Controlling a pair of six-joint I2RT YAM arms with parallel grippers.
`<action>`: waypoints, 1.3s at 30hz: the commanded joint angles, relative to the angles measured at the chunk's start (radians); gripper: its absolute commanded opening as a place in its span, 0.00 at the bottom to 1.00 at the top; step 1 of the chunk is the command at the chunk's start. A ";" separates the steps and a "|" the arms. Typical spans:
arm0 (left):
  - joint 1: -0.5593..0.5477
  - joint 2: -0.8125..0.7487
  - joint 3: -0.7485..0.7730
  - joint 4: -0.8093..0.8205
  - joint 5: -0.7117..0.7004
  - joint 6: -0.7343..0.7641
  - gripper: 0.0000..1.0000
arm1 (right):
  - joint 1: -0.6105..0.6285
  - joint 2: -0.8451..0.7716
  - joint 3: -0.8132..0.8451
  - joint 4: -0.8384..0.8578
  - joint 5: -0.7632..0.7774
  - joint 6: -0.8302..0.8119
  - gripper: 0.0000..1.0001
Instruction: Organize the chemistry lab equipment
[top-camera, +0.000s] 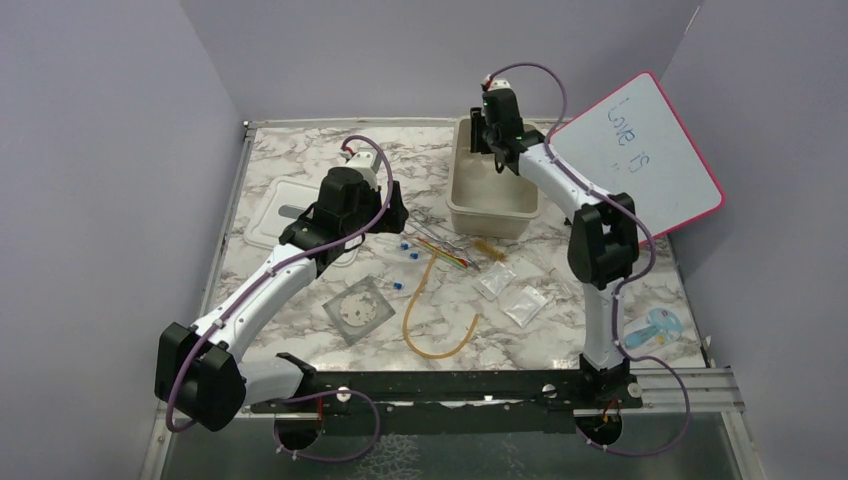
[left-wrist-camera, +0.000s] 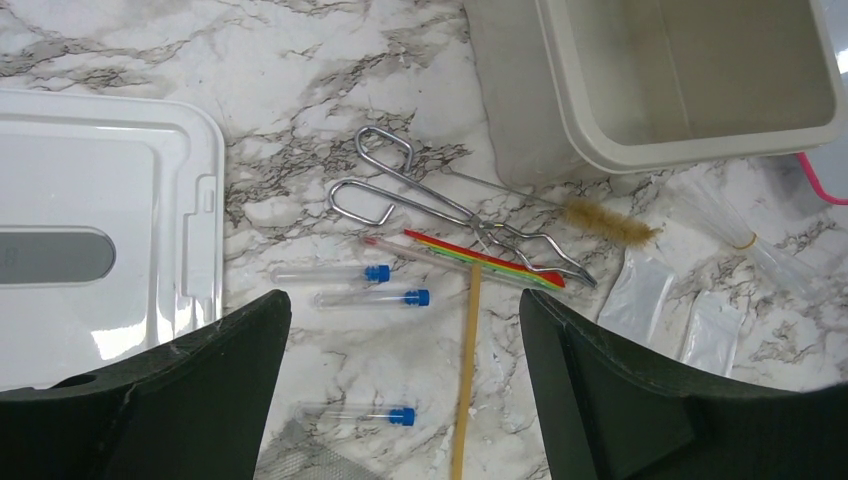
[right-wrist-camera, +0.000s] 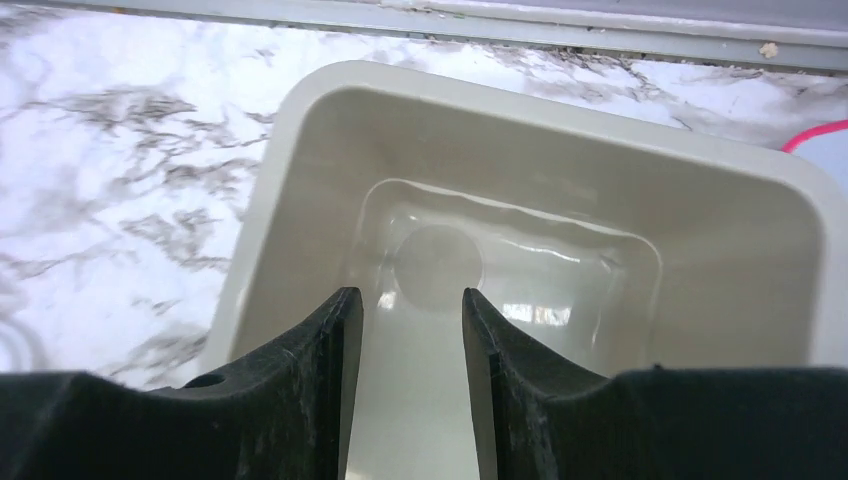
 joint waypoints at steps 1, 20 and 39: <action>0.003 -0.031 0.001 -0.002 -0.034 0.005 0.88 | 0.003 -0.218 -0.102 -0.022 -0.104 0.053 0.46; 0.004 -0.269 0.065 -0.096 -0.358 -0.013 0.90 | 0.469 -0.610 -0.589 -0.135 -0.157 0.147 0.37; 0.004 -0.263 0.096 -0.117 -0.435 0.070 0.90 | 0.833 -0.295 -0.567 -0.331 -0.095 0.423 0.47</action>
